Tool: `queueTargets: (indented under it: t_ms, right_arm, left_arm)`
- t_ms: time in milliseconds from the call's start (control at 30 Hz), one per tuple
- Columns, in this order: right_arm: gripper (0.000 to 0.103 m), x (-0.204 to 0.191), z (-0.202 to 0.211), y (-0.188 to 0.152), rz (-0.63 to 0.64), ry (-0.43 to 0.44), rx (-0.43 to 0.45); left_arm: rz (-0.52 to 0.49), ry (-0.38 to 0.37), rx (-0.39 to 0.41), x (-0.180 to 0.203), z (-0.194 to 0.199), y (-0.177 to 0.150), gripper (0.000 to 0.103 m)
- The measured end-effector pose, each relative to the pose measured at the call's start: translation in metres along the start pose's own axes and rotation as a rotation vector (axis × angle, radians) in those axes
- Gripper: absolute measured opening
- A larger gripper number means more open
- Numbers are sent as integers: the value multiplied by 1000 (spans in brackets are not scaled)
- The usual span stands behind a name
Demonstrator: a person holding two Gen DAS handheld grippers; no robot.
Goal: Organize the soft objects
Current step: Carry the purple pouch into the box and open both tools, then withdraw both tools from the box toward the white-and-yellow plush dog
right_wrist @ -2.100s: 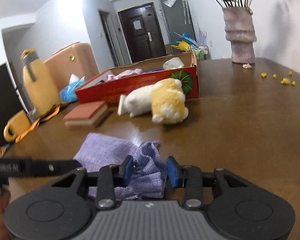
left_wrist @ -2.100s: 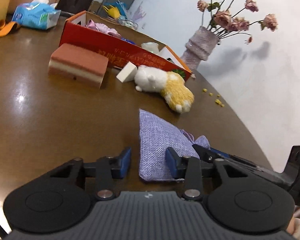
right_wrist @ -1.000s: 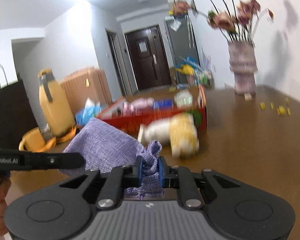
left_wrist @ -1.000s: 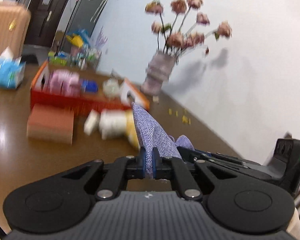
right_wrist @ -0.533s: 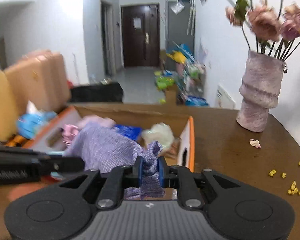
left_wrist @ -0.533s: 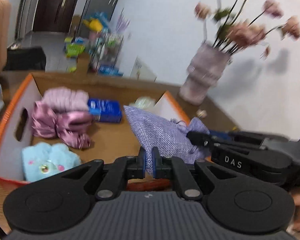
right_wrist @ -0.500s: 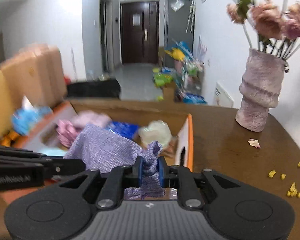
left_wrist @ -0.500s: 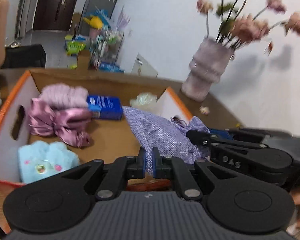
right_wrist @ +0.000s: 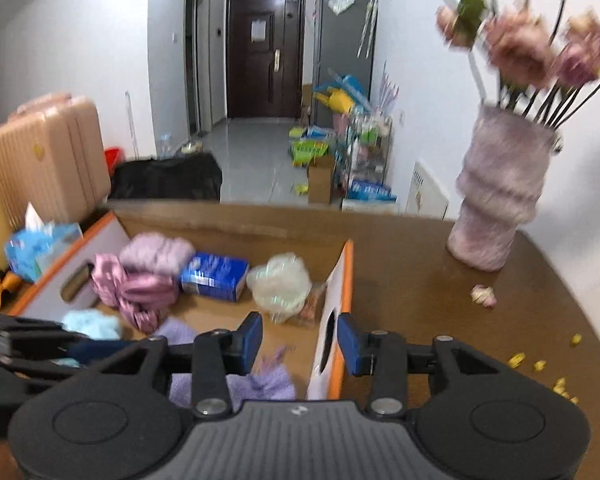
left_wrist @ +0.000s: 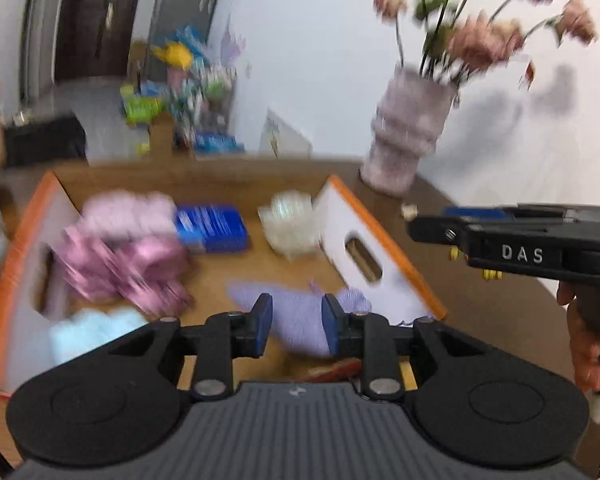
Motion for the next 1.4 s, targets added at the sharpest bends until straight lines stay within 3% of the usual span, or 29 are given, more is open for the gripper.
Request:
queueTargets:
  t_ms: [167,233,267,367,400,433,467,533,667,767,933,1067,1167,1300,1400]
  right_arm:
    - [43,-6,59,18,-10,19,90]
    - [55,-11,82,18,-5,20,131]
    - [57,-14,92,16,-1,23,151]
    - [60,-24,120,9,23,28,208]
    - [62,-27,129,5,26,32,239]
    - [69,-30,137,0,25,37,269]
    - [73,-32,145,-5,22,39,303]
    - [78,-38,165,-21,33,21,381]
    - [86,-50,197,-59,74,23,473]
    - [87,-58,215,-94,90,53,483]
    - [95,-67,247,-169,45,151,443]
    - [97,-75,268,-226,0,191,397]
    - [97,-80,271,-248,-15,217,331]
    - [97,-82,268,-255,-18,177,294]
    - [97,-75,268,-254,-50,154,294]
  left_arm:
    - [-29,100,136,-6,84,26,34]
    - [-38,155,196,-7,116,27,47]
    - [-35,175,213,-7,128,26,48]
    - [-32,225,248,-5,160,17,51]
    - [-35,246,271,-5,168,14,60]
    - [-40,292,309,-3,180,9,77]
    - [-43,342,340,-1,190,4,81]
    - [-63,414,394,4,210,-9,83]
    - [-55,450,447,12,241,-40,89]
    - [-92,484,488,22,262,-74,100]
    - [-183,527,478,42,294,-152,103]
    - [-118,479,418,53,310,-203,103]
    - [-102,425,346,56,308,-218,103]
    - [-148,457,347,59,304,-214,103]
    - [-136,436,348,58,302,-211,103]
Point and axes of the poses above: each gripper's, at about its wrist camera, not at the fingertips, and z roughly against the way its jaws point, x to its right, y to its top, the point moved 3 cm from there along -z, roughly the way its jaws point, and after that the axes turned 8 degrees about -z, right-handed, at the moved point
